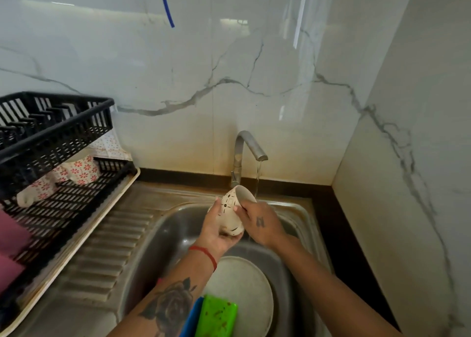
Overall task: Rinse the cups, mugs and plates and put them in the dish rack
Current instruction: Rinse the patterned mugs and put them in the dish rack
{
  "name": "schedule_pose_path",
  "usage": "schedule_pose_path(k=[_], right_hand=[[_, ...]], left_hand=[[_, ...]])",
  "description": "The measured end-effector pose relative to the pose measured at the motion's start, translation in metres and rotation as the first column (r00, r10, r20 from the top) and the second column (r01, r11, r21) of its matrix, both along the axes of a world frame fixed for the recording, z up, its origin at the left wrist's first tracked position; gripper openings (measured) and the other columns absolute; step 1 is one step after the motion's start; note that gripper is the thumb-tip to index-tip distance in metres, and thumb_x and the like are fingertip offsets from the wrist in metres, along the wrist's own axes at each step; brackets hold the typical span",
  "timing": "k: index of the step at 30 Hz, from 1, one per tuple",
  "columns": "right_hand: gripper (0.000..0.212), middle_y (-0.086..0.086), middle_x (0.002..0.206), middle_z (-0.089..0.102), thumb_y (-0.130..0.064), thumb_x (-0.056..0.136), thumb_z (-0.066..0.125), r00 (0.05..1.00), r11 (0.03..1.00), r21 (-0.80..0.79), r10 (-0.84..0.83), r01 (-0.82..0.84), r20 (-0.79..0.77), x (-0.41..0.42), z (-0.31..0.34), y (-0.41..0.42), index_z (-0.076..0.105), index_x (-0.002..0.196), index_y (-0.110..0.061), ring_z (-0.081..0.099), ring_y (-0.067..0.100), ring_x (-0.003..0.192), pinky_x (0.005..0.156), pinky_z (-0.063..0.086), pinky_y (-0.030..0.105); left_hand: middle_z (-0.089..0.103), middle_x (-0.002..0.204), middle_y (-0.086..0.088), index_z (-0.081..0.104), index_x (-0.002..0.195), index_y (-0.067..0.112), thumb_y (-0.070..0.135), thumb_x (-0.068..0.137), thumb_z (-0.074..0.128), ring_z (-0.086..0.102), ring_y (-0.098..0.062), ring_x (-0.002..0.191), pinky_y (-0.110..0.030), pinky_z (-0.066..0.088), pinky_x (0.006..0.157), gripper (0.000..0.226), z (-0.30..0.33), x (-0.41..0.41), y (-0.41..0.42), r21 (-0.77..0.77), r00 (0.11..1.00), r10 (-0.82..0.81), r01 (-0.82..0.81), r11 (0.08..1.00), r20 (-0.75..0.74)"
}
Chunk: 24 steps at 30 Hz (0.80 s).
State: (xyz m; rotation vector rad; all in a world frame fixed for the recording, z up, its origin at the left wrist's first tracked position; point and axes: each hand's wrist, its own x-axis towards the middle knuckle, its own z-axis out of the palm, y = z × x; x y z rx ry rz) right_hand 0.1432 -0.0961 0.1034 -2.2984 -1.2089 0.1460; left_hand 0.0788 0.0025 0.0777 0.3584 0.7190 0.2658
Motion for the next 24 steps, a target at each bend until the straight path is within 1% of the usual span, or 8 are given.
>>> schedule_pose_path(k=[7,10,11,14,16,17,21,24], right_hand=[[0.034,0.009,0.116,0.065,-0.032,0.104,0.033,0.983,0.996,-0.072,-0.029,0.043,0.182,0.011,0.003,0.010,0.055,0.125,-0.017,0.063,0.020,0.101,0.086,0.052,0.027],[0.036,0.011,0.126,0.060,-0.029,0.102,0.040,0.945,0.982,-0.183,0.096,-0.039,0.314,0.015,0.008,0.008,0.045,0.136,-0.016,0.061,0.026,0.110,0.092,0.052,0.037],[0.038,0.011,0.130,0.057,-0.031,0.102,0.040,0.933,0.974,-0.219,0.128,-0.054,0.336,0.019,0.012,0.006,0.042,0.138,-0.017,0.057,0.027,0.116,0.098,0.049,0.039],[0.037,0.003,0.134,0.055,-0.037,0.102,0.033,0.847,0.916,-0.401,0.220,-0.009,0.483,0.036,0.023,-0.003,0.047,0.133,-0.022,0.046,0.022,0.130,0.120,0.011,0.047],[0.034,0.000,0.132,0.057,-0.038,0.102,0.033,0.811,0.881,-0.469,0.228,0.065,0.539,0.038,0.028,-0.003,0.053,0.126,-0.024,0.045,0.018,0.130,0.118,-0.008,0.047],[0.034,0.000,0.132,0.057,-0.038,0.102,0.034,0.830,0.883,-0.464,0.205,0.072,0.520,0.036,0.029,0.001,0.052,0.127,-0.024,0.046,0.019,0.130,0.119,-0.006,0.047],[0.040,0.005,0.137,0.052,-0.030,0.098,0.046,0.990,0.982,-0.187,0.008,0.019,0.139,0.016,0.025,0.021,0.046,0.137,-0.020,0.049,0.025,0.126,0.108,0.039,0.038],[0.049,0.007,0.139,0.050,-0.028,0.094,0.053,0.952,0.974,-0.225,0.104,-0.038,0.289,0.019,0.021,0.010,0.040,0.141,-0.018,0.048,0.025,0.126,0.105,0.043,0.037]], left_hand=[[0.066,0.108,-0.022,0.058,0.116,0.012,0.051,0.082,0.066,0.065,-0.036,0.096,-0.046,0.059,0.067,0.053,0.000,0.035,0.009,-0.039,0.995,-0.034,0.038,0.998,0.095],[0.066,0.113,-0.023,0.058,0.119,0.011,0.055,0.080,0.066,0.063,-0.036,0.108,-0.049,0.052,0.092,0.059,-0.005,0.043,0.018,-0.038,0.984,-0.120,0.126,0.991,0.134],[0.067,0.111,-0.022,0.059,0.119,0.011,0.054,0.081,0.066,0.064,-0.035,0.105,-0.049,0.052,0.091,0.058,-0.006,0.046,0.021,-0.013,0.981,-0.135,0.138,0.990,0.140],[0.065,0.113,-0.021,0.058,0.122,0.012,0.051,0.084,0.064,0.065,-0.034,0.095,-0.043,0.059,0.068,0.054,-0.004,0.051,0.027,0.034,0.971,-0.153,0.149,0.988,0.182],[0.063,0.115,-0.021,0.057,0.124,0.013,0.050,0.085,0.063,0.064,-0.034,0.093,-0.042,0.059,0.065,0.054,-0.003,0.056,0.029,0.038,0.967,-0.151,0.146,0.988,0.204],[0.065,0.113,-0.020,0.058,0.124,0.013,0.051,0.086,0.061,0.064,-0.034,0.095,-0.044,0.059,0.072,0.054,-0.004,0.060,0.029,0.053,0.967,-0.154,0.146,0.988,0.203],[0.067,0.107,-0.019,0.058,0.125,0.014,0.059,0.084,0.058,0.064,-0.034,0.101,-0.047,0.054,0.083,0.061,-0.012,0.070,0.019,0.043,0.940,-0.204,0.200,0.979,0.274],[0.068,0.106,-0.019,0.059,0.123,0.013,0.060,0.080,0.061,0.065,-0.035,0.098,-0.047,0.053,0.084,0.064,-0.016,0.071,0.021,0.035,0.932,-0.229,0.229,0.973,0.279]])
